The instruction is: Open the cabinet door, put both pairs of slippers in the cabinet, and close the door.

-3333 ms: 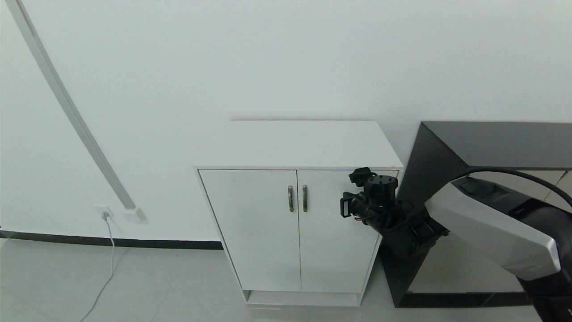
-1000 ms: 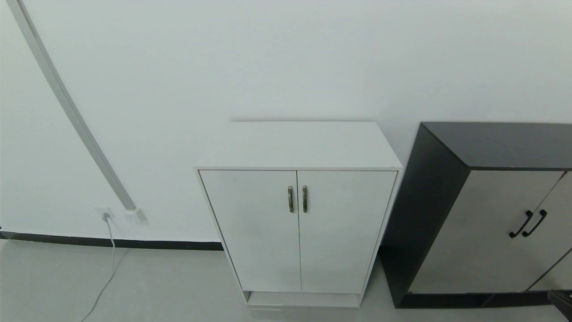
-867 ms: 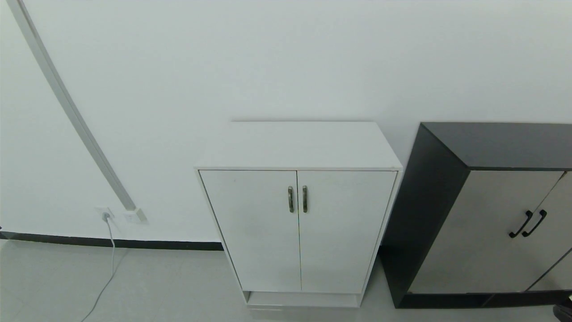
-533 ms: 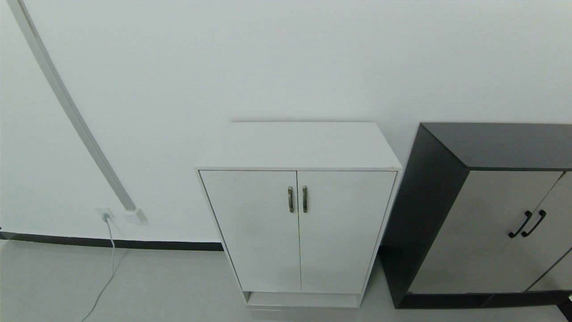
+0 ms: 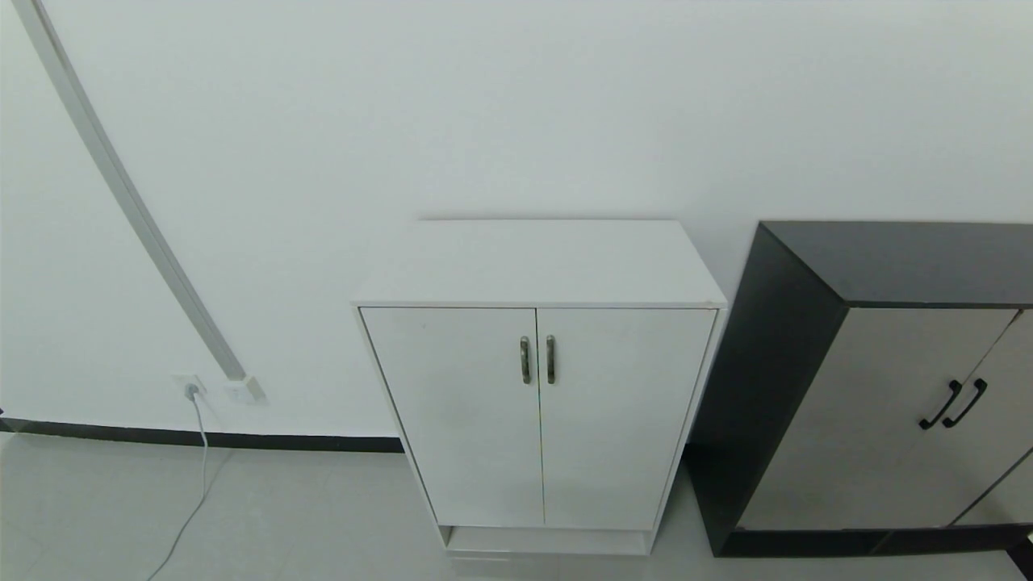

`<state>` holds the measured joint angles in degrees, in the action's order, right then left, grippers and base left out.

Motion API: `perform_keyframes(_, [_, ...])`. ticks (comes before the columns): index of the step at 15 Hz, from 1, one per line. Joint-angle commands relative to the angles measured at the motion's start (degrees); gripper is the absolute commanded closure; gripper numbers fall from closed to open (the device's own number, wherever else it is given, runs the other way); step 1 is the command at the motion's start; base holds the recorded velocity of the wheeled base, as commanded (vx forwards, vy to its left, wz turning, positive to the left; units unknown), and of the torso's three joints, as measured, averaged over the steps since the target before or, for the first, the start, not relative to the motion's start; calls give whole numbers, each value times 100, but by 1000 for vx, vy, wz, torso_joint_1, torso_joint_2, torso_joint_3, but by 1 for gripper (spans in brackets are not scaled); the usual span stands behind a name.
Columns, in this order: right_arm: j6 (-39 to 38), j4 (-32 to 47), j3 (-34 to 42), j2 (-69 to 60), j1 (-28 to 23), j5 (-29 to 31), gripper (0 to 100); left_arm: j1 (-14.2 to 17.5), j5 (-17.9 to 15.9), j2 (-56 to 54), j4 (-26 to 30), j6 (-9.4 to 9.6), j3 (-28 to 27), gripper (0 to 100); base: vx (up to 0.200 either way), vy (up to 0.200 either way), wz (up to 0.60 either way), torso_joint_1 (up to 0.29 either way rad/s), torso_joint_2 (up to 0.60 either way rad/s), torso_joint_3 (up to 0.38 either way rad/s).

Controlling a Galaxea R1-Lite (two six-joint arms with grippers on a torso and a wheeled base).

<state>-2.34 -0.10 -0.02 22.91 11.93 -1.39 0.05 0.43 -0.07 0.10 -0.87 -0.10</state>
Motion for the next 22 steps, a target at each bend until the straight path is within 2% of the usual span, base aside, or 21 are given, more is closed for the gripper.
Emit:
perform_keyframes(1, [23,-8,-6,-287,-16,-2,100,4,1,7,-1,-1,1,100,0,0,0,0,0,0])
perform_keyframes(8, [67,1,-6,-1359,-956,-10,100,4,1,7,-1,-1,1,100,0,0,0,0,0,0])
perform_keyframes(17, [32,-17,2,-2291,-1185,7,100,4,1,7,-1,7,1,100,0,0,0,0,0,0])
perform_keyframes(22, [-144,-17,2,-2291,-1185,42,100,4,10,7,-1,16,1,100,0,0,0,0,0,0])
